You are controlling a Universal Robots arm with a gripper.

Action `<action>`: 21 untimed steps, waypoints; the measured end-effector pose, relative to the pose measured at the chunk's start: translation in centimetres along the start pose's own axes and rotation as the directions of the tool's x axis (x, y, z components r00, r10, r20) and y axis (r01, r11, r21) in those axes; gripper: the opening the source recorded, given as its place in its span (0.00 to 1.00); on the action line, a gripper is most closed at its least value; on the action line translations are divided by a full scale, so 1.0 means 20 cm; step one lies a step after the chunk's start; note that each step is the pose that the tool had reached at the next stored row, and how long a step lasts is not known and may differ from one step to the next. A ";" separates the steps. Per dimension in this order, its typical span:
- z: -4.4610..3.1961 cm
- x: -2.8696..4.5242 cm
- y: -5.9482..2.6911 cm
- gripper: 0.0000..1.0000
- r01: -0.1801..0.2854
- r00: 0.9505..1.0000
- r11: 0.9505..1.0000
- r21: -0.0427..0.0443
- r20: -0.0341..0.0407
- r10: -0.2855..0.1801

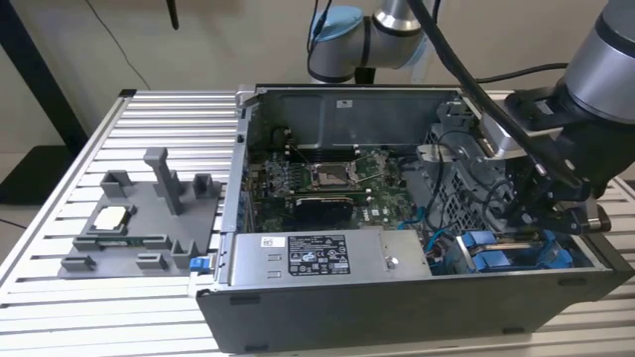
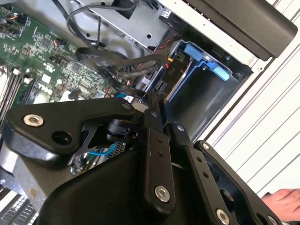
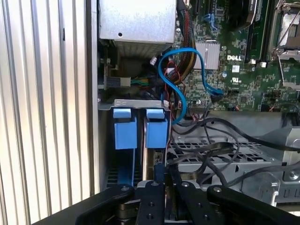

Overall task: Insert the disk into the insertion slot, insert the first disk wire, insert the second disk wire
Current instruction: 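Insert the second disk wire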

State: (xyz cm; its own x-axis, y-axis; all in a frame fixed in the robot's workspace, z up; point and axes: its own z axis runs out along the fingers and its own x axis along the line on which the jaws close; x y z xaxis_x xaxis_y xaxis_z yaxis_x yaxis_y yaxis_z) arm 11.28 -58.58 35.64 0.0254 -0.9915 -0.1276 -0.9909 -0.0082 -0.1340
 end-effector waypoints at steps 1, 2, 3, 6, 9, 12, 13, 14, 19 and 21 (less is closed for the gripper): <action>0.007 0.001 0.000 0.16 0.000 1.000 1.000 0.001 -0.001 0.000; 0.013 0.002 0.001 0.16 0.000 1.000 1.000 0.002 -0.001 0.000; 0.019 0.002 0.002 0.16 0.000 1.000 1.000 0.003 -0.002 0.000; 0.035 0.003 0.004 0.16 -0.003 1.000 1.000 0.004 -0.003 0.003; 0.045 0.004 0.002 0.16 -0.004 1.000 1.000 0.004 -0.006 0.004; 0.056 0.006 -0.009 0.16 -0.004 1.000 1.000 0.004 -0.008 0.004; 0.059 0.006 -0.013 0.16 -0.004 1.000 1.000 0.004 -0.008 0.004; 0.060 0.007 -0.016 0.16 -0.004 1.000 1.000 0.004 -0.008 0.004; 0.073 0.008 -0.014 0.16 -0.004 1.000 1.000 0.005 -0.008 0.004; 0.078 0.008 -0.014 0.16 -0.004 1.000 1.000 0.005 -0.008 0.004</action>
State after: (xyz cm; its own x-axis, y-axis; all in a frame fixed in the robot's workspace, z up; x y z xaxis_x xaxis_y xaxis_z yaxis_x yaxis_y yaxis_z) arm 11.76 -58.53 34.12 0.0205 -0.9925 -0.1204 -0.9904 -0.0037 -0.1385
